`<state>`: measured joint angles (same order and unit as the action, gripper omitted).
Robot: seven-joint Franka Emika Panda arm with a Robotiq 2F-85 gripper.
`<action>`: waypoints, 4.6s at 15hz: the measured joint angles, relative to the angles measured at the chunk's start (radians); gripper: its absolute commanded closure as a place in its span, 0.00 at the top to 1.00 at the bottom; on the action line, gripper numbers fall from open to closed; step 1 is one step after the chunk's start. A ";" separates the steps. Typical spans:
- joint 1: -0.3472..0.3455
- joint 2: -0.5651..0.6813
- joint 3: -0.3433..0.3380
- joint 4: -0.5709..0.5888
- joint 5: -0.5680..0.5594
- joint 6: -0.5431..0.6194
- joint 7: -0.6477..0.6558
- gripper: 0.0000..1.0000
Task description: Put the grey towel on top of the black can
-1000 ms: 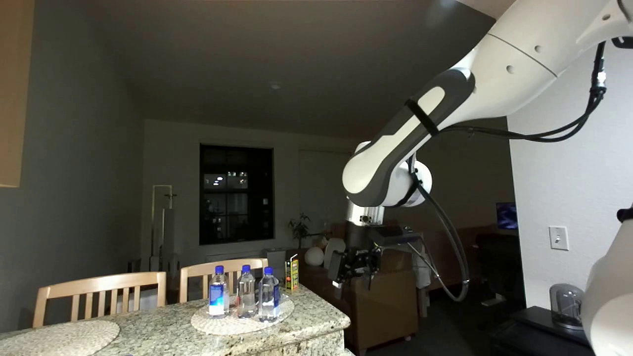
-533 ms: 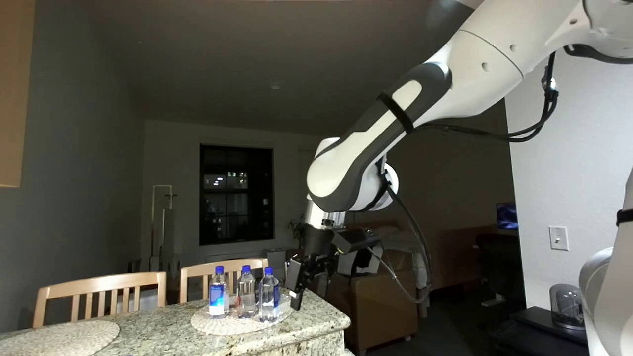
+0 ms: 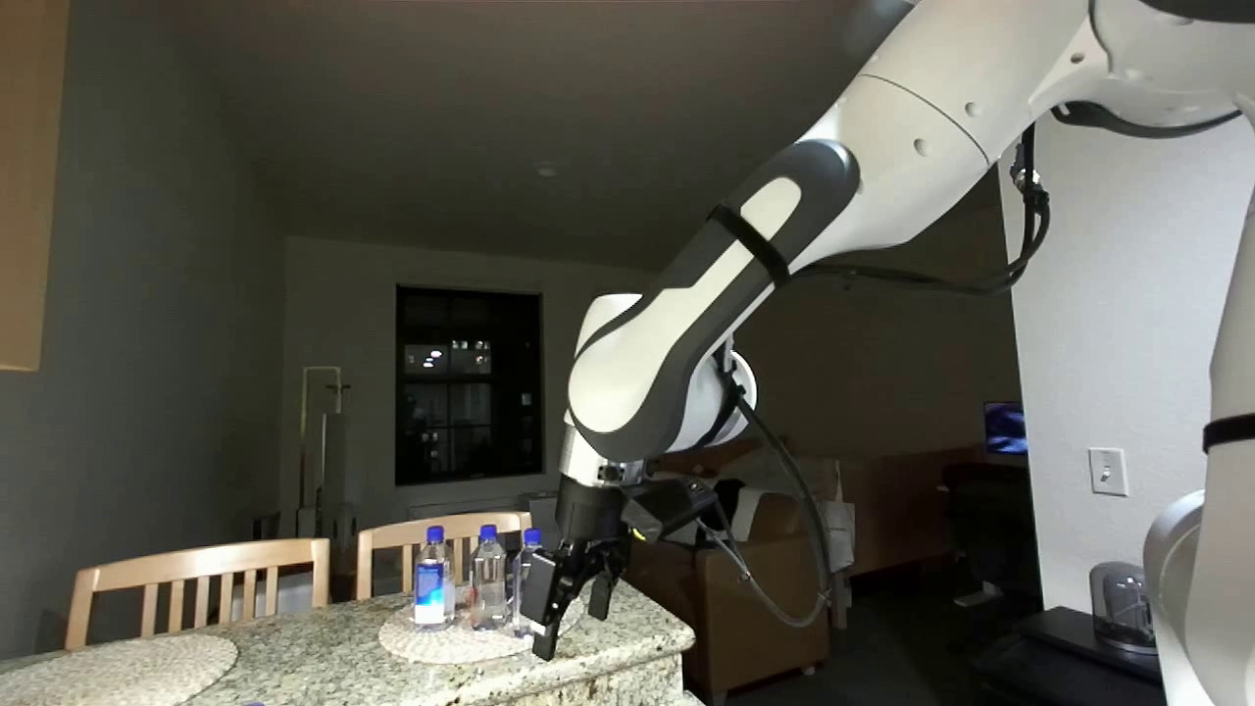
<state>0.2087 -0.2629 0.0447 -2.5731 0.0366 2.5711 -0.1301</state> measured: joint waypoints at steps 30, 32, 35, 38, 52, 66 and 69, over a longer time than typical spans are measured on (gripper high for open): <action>0.126 0.615 0.145 0.238 -0.240 0.251 -0.036 0.99; 0.147 0.636 0.122 0.239 -0.290 0.262 -0.002 0.74; 0.192 0.655 0.063 0.245 -0.376 0.279 0.057 0.56; 0.232 0.670 0.005 0.258 -0.449 0.281 0.110 0.35; 0.236 0.662 -0.025 0.270 -0.476 0.281 0.148 0.08; 0.092 0.379 0.054 0.279 -0.420 0.234 0.130 0.08; 0.059 0.347 0.054 0.312 -0.420 0.150 0.130 0.08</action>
<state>0.2680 0.0843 0.0989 -2.2611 -0.3831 2.7215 0.0001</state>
